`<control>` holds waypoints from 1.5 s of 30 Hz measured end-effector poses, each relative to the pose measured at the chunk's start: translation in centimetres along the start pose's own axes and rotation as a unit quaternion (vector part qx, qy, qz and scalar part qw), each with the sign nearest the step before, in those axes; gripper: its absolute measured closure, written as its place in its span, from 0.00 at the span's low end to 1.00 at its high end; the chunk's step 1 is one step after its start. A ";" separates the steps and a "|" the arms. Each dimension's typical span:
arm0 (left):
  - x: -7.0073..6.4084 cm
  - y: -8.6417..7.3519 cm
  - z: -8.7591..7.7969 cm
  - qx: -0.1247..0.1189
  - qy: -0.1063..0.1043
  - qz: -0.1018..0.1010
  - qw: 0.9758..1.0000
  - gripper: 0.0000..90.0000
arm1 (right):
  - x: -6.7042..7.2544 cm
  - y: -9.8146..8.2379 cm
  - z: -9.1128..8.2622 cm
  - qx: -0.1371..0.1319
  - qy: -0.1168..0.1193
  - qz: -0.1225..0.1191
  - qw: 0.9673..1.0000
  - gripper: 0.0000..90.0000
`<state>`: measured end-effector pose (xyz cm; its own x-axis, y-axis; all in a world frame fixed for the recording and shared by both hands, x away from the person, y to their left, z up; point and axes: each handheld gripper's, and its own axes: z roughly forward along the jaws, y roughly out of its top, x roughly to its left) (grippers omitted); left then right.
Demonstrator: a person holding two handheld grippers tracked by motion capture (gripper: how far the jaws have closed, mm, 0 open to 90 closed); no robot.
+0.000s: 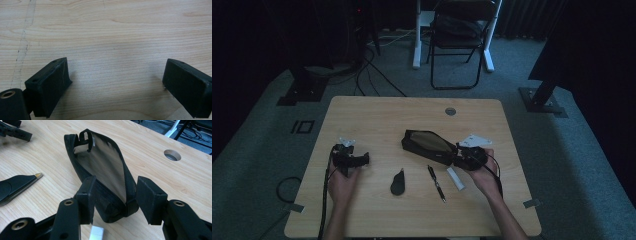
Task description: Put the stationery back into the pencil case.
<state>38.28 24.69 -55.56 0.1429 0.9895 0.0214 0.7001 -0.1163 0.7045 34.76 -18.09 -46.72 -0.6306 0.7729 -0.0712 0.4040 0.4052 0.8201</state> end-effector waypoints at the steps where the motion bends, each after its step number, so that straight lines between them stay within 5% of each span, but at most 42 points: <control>1: 0.0 0.0 0.0 0.000 0.000 0.000 1.000 0.08 | 0.0 -0.1 0.0 0.000 0.001 0.000 1.000 0.57; 45: 0.0 0.0 0.0 0.000 0.000 0.000 1.000 0.08 | 0.9 -3.9 1.2 0.040 0.005 0.006 0.999 0.61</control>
<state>38.27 24.69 -55.56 0.1429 0.9895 0.0213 0.7000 -0.1162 0.7046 33.43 -18.40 -50.71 -0.6323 0.7727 -0.0553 0.4626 0.4339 0.7731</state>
